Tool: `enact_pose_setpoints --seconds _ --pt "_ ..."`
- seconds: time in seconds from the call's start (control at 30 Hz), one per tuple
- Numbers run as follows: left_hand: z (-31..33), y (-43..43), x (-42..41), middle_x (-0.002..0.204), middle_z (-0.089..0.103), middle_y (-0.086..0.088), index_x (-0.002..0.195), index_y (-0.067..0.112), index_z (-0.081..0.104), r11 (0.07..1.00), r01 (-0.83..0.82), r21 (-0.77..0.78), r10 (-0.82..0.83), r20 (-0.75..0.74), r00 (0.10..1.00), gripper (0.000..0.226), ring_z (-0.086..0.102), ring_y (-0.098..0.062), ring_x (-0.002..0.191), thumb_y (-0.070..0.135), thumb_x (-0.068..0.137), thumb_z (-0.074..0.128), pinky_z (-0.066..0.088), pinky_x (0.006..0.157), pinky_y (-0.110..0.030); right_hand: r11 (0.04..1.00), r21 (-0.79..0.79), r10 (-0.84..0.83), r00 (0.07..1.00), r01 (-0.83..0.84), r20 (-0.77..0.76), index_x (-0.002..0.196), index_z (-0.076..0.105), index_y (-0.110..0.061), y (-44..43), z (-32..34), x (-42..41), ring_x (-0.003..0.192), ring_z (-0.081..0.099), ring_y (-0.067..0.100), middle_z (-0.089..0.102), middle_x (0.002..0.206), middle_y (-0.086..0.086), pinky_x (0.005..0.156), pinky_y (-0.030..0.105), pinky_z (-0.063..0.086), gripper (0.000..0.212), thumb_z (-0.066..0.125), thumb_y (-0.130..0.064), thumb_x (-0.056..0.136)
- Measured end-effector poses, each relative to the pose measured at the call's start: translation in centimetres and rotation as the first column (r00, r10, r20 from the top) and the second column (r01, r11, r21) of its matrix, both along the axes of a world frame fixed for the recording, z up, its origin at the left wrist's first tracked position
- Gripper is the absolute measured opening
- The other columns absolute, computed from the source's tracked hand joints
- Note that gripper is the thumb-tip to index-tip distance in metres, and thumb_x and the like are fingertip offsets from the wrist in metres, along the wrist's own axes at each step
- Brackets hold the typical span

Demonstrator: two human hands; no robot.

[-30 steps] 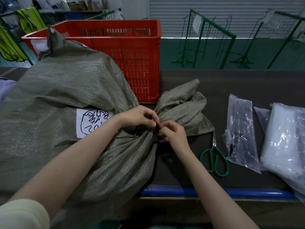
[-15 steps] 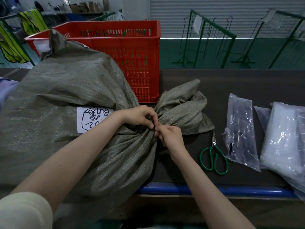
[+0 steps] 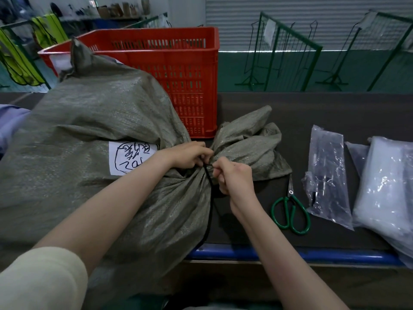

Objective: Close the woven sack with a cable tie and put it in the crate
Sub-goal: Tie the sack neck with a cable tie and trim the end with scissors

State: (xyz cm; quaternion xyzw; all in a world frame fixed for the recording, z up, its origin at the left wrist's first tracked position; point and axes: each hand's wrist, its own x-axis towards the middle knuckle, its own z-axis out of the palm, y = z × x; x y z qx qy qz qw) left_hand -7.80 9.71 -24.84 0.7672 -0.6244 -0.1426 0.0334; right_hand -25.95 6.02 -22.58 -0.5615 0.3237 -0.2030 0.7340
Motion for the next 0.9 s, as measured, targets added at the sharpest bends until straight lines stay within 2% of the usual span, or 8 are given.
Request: enact_pose_setpoints --seconds 0.1,0.23,0.37,0.5,0.6,0.73,0.8,0.9 --pt "-0.2 -0.4 0.5 0.09 0.043 0.001 0.09 0.014 0.057 0.999 -0.03 0.033 0.029 0.017 0.999 0.013 0.048 -0.019 0.089 0.003 0.085 0.053 0.042 0.08 -0.035 0.998 -0.056 0.041 0.999 -0.04 0.026 0.041 0.049 -0.013 0.3 0.4 -0.3 0.029 0.027 0.001 0.034 0.032 -0.009 0.033 0.012 0.024 0.042 0.054 -0.007 0.082" --pt "-0.3 -0.5 0.9 0.09 0.051 0.002 0.093 0.015 0.06 0.996 -0.043 0.074 0.047 -0.062 0.997 0.013 0.052 -0.018 0.09 0.007 0.084 0.06 0.044 0.083 -0.034 0.986 -0.04 0.159 0.987 -0.159 -0.015 0.044 0.049 -0.011 -1.0 0.8 -1.0 0.027 0.026 0.003 0.036 0.031 -0.008 0.032 0.014 0.02 0.039 0.052 -0.013 0.083" --pt "0.1 -0.1 0.5 0.091 0.059 0.002 0.097 0.016 0.065 0.994 -0.017 0.109 0.03 -0.115 0.993 0.018 0.055 -0.013 0.086 0.014 0.08 0.067 0.042 0.079 -0.025 0.94 0.111 0.338 0.915 -0.321 -0.219 0.049 0.053 -0.014 -3.0 -0.2 -0.3 0.027 0.026 0.004 0.042 0.037 -0.007 0.033 0.016 0.015 0.045 0.045 -0.043 0.084" --pt "0.2 -0.5 -0.2 0.092 0.065 -0.002 0.097 0.014 0.066 0.995 -0.043 0.086 0.05 -0.072 0.996 0.02 0.058 -0.016 0.088 0.015 0.078 0.068 0.045 0.083 -0.032 0.922 0.149 0.387 0.838 -0.358 -0.383 0.057 0.052 -0.017 -3.0 -1.2 2.1 0.025 0.024 0.004 0.041 0.049 -0.005 0.032 0.011 0.013 0.048 0.047 -0.059 0.08" --pt "-0.3 -0.4 -0.5 0.089 0.064 -0.005 0.088 0.011 0.061 0.998 0.004 0.065 -0.004 -0.001 1.0 0.01 0.058 -0.02 0.085 0.011 0.078 0.061 0.048 0.081 -0.04 0.924 0.102 0.374 0.82 -0.368 -0.433 0.059 0.053 -0.016 -2.3 -1.4 3.3 0.02 0.025 0.003 0.043 0.042 -0.006 0.029 0.009 0.016 0.036 0.051 -0.039 0.087" --pt "-0.3 -0.4 -0.5 0.097 0.061 -0.006 0.091 0.013 0.06 0.997 0.03 0.064 -0.037 0.1 0.994 0.009 0.057 -0.022 0.091 0.012 0.082 0.059 0.048 0.078 -0.041 0.952 0.202 0.279 0.923 -0.23 -0.266 0.059 0.049 -0.005 -1.8 -1.5 2.8 0.015 0.032 0.002 0.04 0.022 -0.006 0.022 0.011 0.022 0.03 0.048 -0.004 0.089" --pt "-0.4 -0.6 -0.6 0.099 0.061 -0.006 0.095 0.013 0.06 0.997 0.037 0.067 -0.046 0.147 0.988 0.013 0.057 -0.022 0.096 0.015 0.082 0.059 0.044 0.076 -0.037 0.948 0.26 0.239 0.95 -0.183 -0.2 0.061 0.048 -0.005 -1.8 -1.6 2.4 0.015 0.034 0.002 0.041 0.022 -0.006 0.022 0.011 0.023 0.029 0.046 -0.001 0.089" --pt "-0.7 -1.1 -0.6 0.103 0.062 -0.006 0.097 0.015 0.06 0.997 0.043 0.06 -0.055 0.214 0.975 0.015 0.057 -0.023 0.102 0.02 0.083 0.06 0.042 0.078 -0.036 0.948 0.253 0.252 0.943 -0.195 -0.218 0.054 0.047 -0.008 -1.9 -1.6 2.1 0.017 0.03 0.003 0.039 0.023 -0.007 0.023 0.013 0.02 0.033 0.048 -0.009 0.088"
